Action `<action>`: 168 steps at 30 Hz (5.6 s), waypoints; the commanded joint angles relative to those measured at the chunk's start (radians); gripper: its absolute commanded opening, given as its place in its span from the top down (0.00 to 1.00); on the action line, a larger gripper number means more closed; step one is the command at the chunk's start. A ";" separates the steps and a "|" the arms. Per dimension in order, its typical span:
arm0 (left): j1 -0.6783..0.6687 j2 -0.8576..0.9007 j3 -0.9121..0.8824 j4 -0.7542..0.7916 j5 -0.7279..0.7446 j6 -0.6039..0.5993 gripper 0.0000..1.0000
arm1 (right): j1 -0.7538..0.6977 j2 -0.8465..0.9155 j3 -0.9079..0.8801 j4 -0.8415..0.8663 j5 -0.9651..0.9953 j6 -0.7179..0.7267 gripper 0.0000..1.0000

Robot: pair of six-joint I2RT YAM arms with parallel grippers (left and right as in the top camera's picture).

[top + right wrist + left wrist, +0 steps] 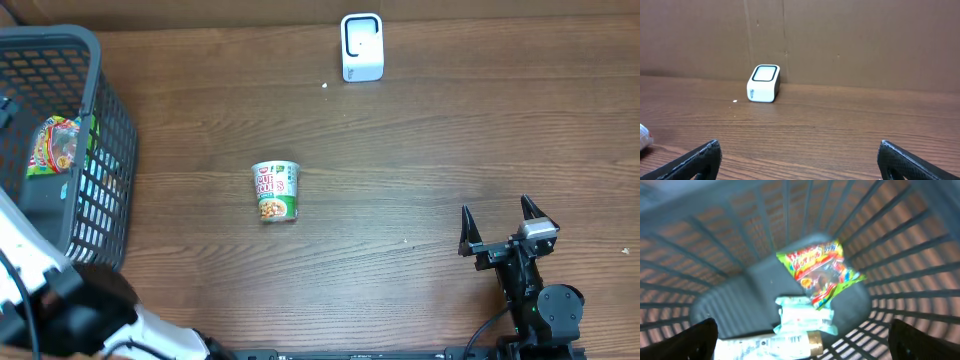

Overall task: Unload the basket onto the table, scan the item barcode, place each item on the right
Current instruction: 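Move the left gripper back into the basket toward the Haribo bag, then grasp the Haribo gummy bag with the left gripper, then carry the Haribo bag out and place it right of the cup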

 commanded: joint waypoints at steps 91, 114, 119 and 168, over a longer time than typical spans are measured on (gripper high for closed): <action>-0.034 0.830 0.186 0.087 0.019 -0.289 0.00 | -0.006 -0.007 -0.010 0.005 0.005 0.003 0.00; -0.052 0.398 0.202 -0.097 0.078 -0.105 0.96 | -0.007 -0.007 -0.010 0.005 0.005 0.003 0.00; -0.052 0.186 0.202 -0.124 0.029 -0.068 0.96 | -0.006 -0.007 -0.010 0.005 0.005 0.003 0.00; -1.220 0.320 -0.183 -0.031 0.207 0.195 0.73 | -0.006 -0.007 -0.010 0.005 0.005 0.003 0.00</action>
